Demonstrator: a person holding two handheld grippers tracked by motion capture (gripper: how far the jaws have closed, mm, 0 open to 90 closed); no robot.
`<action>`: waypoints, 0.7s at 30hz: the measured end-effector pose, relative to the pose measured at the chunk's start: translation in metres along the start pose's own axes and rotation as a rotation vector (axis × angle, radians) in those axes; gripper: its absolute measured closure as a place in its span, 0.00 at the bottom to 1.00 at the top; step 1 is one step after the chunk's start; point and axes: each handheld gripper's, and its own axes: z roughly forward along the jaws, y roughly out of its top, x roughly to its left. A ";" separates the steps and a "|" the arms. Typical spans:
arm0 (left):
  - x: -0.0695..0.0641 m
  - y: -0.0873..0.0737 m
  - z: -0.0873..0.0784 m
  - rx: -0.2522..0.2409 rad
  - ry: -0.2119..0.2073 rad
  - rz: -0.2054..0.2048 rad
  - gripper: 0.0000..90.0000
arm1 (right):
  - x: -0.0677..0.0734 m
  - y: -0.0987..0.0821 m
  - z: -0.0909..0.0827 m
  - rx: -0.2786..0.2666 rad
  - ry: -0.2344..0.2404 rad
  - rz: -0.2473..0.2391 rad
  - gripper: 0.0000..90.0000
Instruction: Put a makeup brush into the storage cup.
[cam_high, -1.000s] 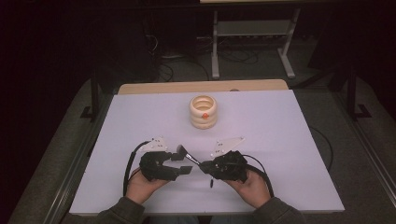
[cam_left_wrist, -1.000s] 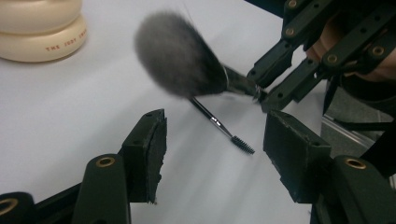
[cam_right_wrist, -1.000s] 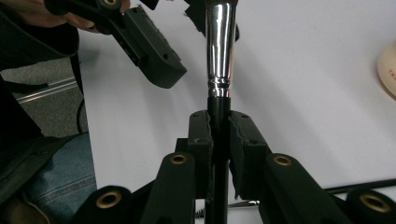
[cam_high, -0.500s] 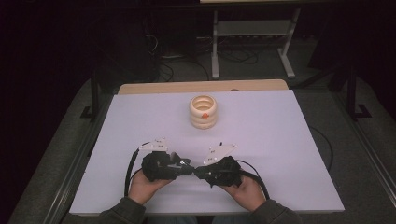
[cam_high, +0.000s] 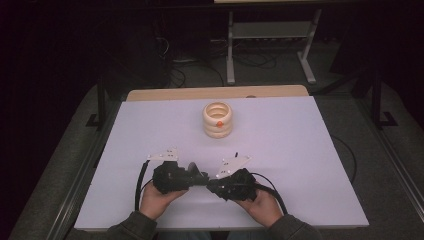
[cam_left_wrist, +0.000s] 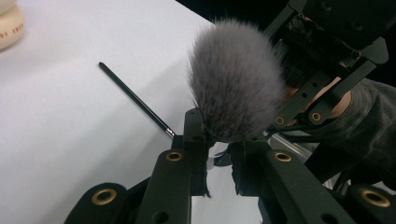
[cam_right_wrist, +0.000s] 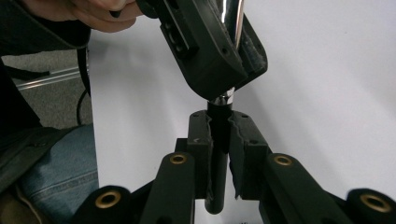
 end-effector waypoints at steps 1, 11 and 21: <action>-0.002 0.001 0.000 0.001 0.010 0.006 0.87 | -0.001 0.000 0.000 -0.005 0.006 0.004 0.84; -0.005 0.012 0.001 0.046 0.096 0.056 0.87 | -0.021 -0.019 -0.017 0.021 0.009 0.082 0.50; 0.001 0.032 0.005 0.098 0.138 0.088 0.87 | -0.041 -0.042 -0.039 0.002 -0.022 0.178 0.40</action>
